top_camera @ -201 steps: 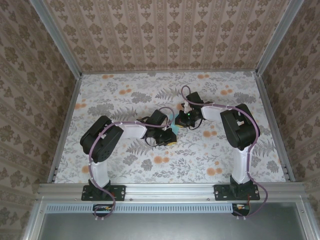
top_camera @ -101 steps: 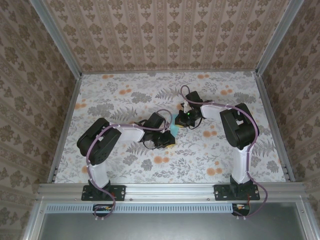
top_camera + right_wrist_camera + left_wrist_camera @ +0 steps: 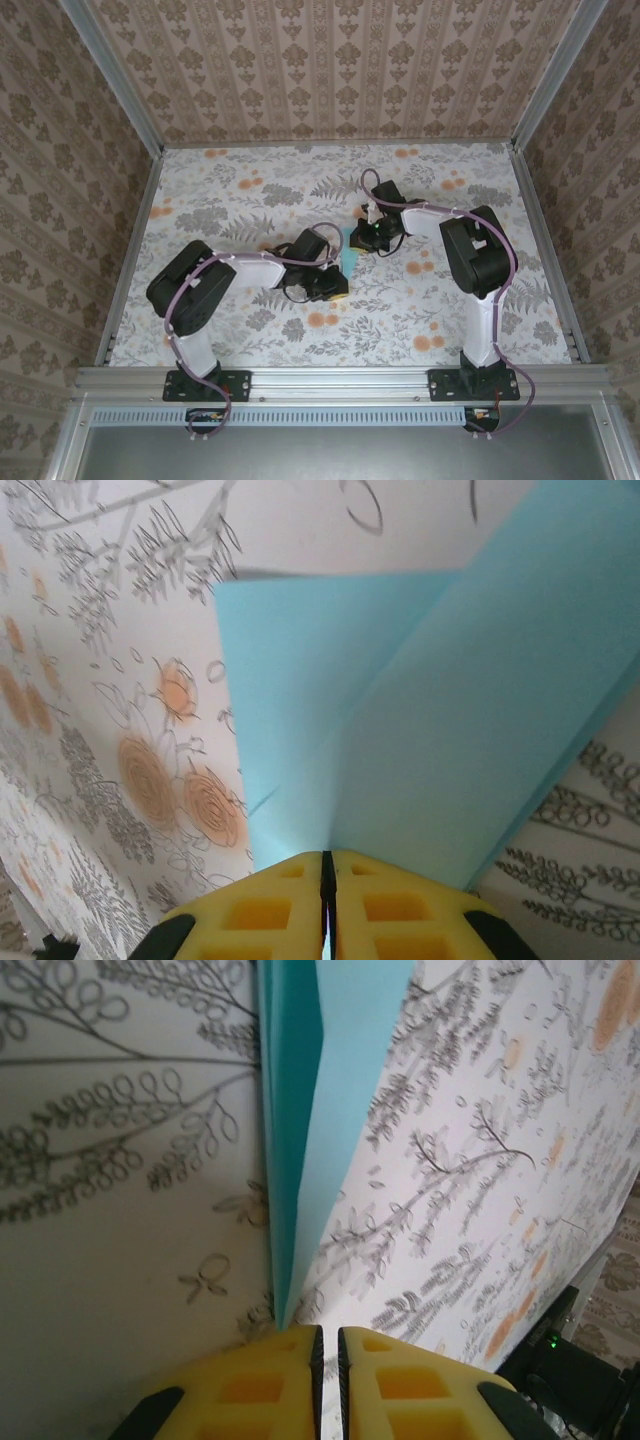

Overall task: Fold a paper plane with a square sheet of paper (fold left side to right side)
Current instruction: Fold the wing for the fifth time at the center of the table, then turn over the paper plane at the top-center of the table.

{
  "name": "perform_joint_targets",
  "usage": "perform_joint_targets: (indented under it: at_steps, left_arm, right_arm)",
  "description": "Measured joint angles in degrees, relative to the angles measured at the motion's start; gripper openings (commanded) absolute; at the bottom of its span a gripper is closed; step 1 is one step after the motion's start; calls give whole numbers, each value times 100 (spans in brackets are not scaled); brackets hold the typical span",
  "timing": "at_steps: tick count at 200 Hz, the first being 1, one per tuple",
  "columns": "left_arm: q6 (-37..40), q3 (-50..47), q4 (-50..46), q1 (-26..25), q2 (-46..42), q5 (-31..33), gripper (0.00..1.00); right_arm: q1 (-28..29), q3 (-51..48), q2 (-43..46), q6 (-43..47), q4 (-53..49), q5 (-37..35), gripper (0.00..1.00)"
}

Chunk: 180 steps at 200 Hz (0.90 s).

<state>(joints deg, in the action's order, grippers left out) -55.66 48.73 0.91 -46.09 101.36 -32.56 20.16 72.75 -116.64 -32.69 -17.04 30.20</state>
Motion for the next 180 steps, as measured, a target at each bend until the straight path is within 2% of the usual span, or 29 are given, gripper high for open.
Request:
perform_joint_targets:
  at_steps: [39, 89, 132, 180]
  left_arm:
    - [398, 0, -210, 275, -881, 96, 37]
    - [844, 0, -393, 1064, -1609, 599, 51]
    - [953, 0, -555, 1473, -1711, 1056, 53]
    - [970, 0, -562, 1543, -1703, 1150, 53]
  right_arm:
    - [-90, 168, 251, 245, -63, -358, 36]
    - [0, -87, 1727, 393, -426, -1451, 56]
    - [533, -841, 2140, 42, -551, -2214, 60]
    - [793, -1204, 1742, -361, -457, -2140, 55]
